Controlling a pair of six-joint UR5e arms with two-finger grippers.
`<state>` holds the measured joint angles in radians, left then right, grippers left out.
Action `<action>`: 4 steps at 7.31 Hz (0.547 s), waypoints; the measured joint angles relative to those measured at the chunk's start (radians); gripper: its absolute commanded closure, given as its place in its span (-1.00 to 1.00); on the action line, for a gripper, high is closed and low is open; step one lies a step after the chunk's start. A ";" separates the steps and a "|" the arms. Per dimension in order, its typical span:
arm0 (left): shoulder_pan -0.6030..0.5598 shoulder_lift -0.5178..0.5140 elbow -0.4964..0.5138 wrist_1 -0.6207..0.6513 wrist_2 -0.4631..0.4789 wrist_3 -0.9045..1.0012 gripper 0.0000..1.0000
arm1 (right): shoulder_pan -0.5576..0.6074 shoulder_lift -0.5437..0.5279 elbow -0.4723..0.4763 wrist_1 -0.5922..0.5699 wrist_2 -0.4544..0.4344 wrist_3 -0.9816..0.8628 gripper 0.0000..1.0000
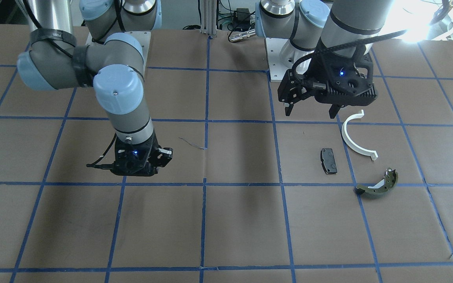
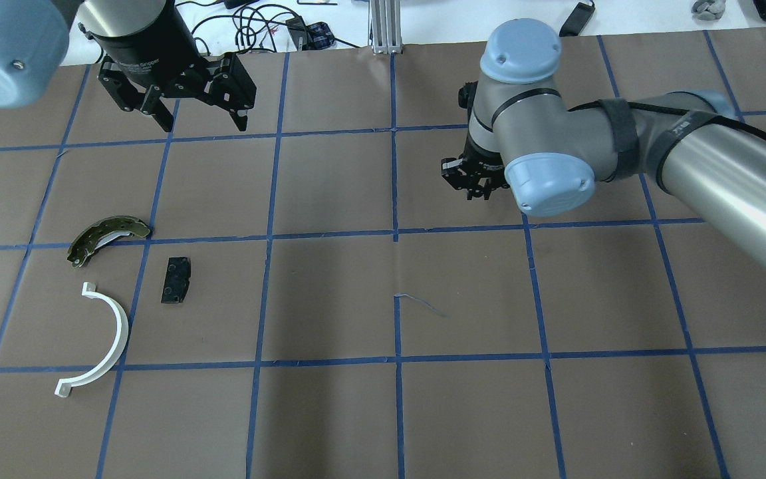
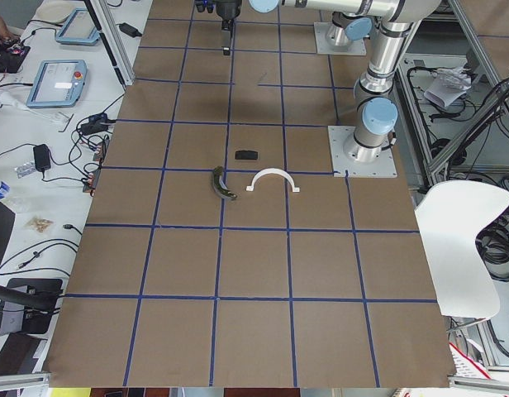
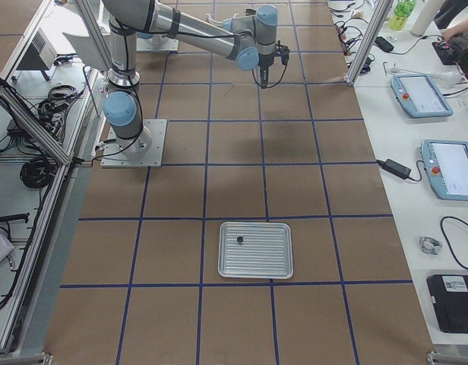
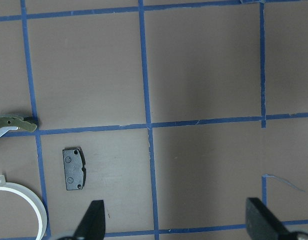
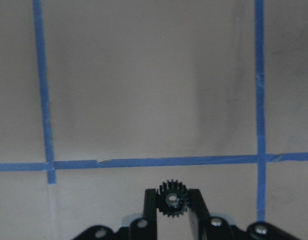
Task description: Place bearing gear from tray to pile
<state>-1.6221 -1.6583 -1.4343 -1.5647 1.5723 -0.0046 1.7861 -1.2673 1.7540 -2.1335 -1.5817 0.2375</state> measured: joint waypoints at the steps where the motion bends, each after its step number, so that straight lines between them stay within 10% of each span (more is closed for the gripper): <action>1: 0.000 0.000 0.000 0.000 0.000 0.000 -1.00 | 0.059 0.008 -0.002 -0.013 -0.003 0.053 0.78; 4: 0.001 0.000 0.000 0.000 0.000 0.000 -1.00 | 0.183 0.115 -0.004 -0.117 0.006 0.193 0.71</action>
<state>-1.6215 -1.6583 -1.4343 -1.5647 1.5723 -0.0046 1.9693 -1.1520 1.7505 -2.2502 -1.5758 0.4304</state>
